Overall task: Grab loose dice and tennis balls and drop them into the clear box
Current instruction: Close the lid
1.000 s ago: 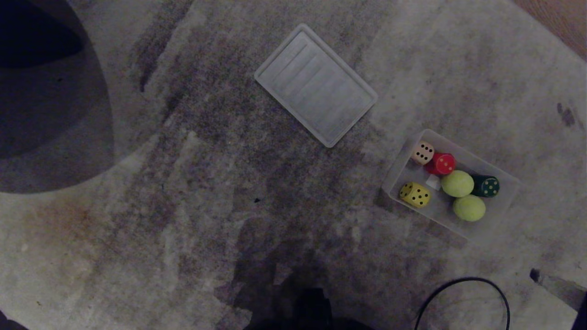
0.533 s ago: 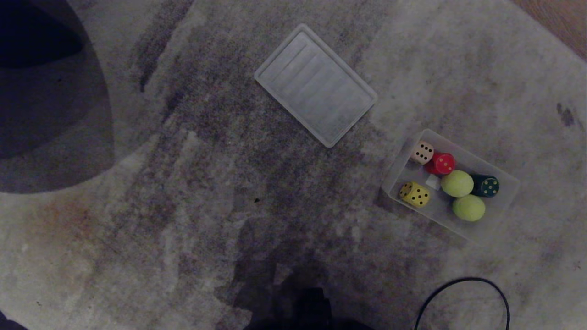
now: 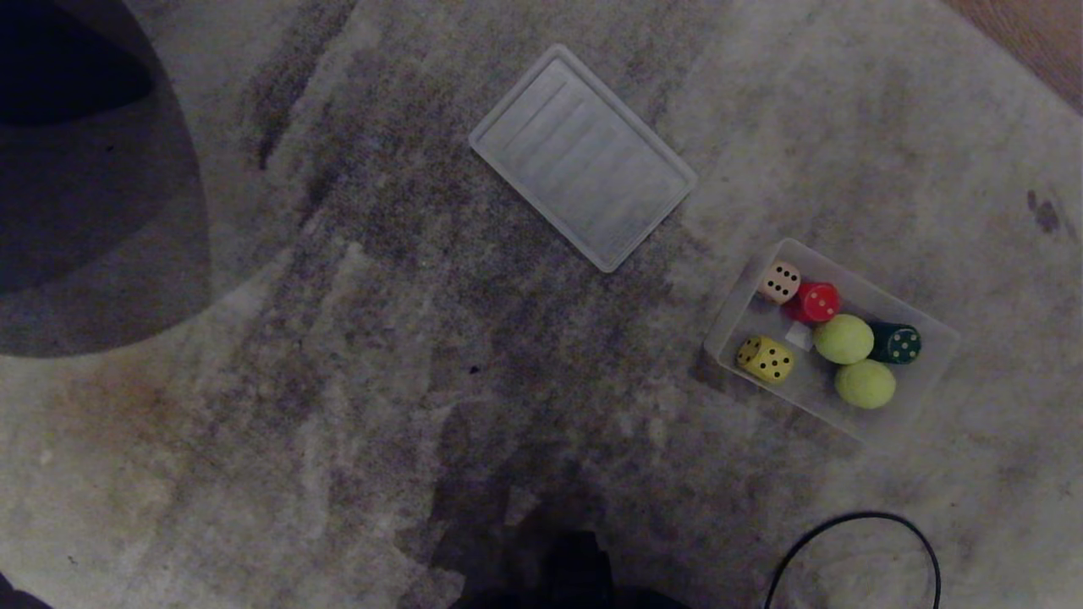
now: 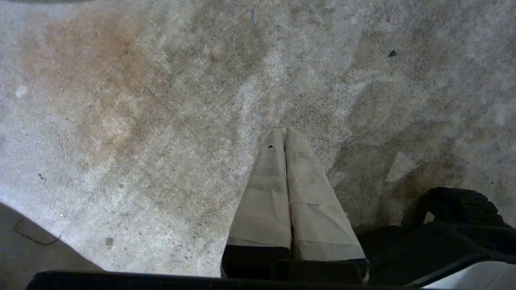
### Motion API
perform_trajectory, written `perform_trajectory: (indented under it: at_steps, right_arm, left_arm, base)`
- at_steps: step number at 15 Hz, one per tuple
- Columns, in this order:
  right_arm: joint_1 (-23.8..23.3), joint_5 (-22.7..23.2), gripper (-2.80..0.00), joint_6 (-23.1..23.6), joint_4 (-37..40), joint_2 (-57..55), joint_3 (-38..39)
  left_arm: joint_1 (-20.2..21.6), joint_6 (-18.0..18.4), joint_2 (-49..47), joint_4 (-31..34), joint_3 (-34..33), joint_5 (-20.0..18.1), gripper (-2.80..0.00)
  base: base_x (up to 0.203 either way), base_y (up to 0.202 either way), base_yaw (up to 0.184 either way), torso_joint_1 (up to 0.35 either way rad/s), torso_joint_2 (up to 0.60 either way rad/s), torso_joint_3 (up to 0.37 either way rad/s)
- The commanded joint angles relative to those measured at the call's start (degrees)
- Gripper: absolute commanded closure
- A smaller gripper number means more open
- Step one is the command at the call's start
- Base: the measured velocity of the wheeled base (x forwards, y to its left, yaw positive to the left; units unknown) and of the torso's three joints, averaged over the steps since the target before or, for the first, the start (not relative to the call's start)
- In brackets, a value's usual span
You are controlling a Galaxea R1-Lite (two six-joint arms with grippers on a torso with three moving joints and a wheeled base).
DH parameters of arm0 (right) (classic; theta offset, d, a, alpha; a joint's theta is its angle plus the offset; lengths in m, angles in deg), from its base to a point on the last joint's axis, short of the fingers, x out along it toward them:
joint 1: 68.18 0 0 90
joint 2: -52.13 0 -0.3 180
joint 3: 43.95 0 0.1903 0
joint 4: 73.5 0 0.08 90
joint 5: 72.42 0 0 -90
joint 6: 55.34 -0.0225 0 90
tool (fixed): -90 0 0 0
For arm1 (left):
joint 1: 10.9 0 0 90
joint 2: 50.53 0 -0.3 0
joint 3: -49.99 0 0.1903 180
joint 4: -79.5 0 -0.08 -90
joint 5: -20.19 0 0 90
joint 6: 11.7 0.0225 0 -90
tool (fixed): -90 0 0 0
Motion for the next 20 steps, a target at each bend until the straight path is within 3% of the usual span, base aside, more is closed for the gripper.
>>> perform_trajectory:
  at_steps: [1, 9, 12, 20]
  right_arm:
    - [0.04, -0.02, 0.0, 0.12, -0.09, 0.22, 0.21]
    - [0.04, -0.81, 0.0, 1.72, -1.96, 0.22, 2.15]
    - [0.04, 0.35, 0.0, 6.46, -2.11, 0.22, 2.32]
    - [0.04, 0.95, 0.0, 6.8, -2.2, 0.22, 2.32]
  left_arm:
    - [0.0, -0.01, -0.06, 0.0, -0.09, 0.02, 0.0]
    - [0.0, -0.01, -0.06, 0.0, -0.09, 0.1, 0.0]
    - [0.0, 0.25, -0.06, 0.09, -0.09, -0.07, 0.0]
    - [0.0, 0.34, -0.06, 0.09, -0.09, 0.02, 0.0]
  base:
    - [0.0, 0.0, 0.0, 0.0, 0.0, 0.0]
    - [0.0, 0.0, 0.0, 0.0, 0.0, 0.0]
    - [0.0, 0.0, 0.0, 0.0, 0.0, 0.0]
    - [0.0, 0.0, 0.0, 0.001, 0.0, 0.004]
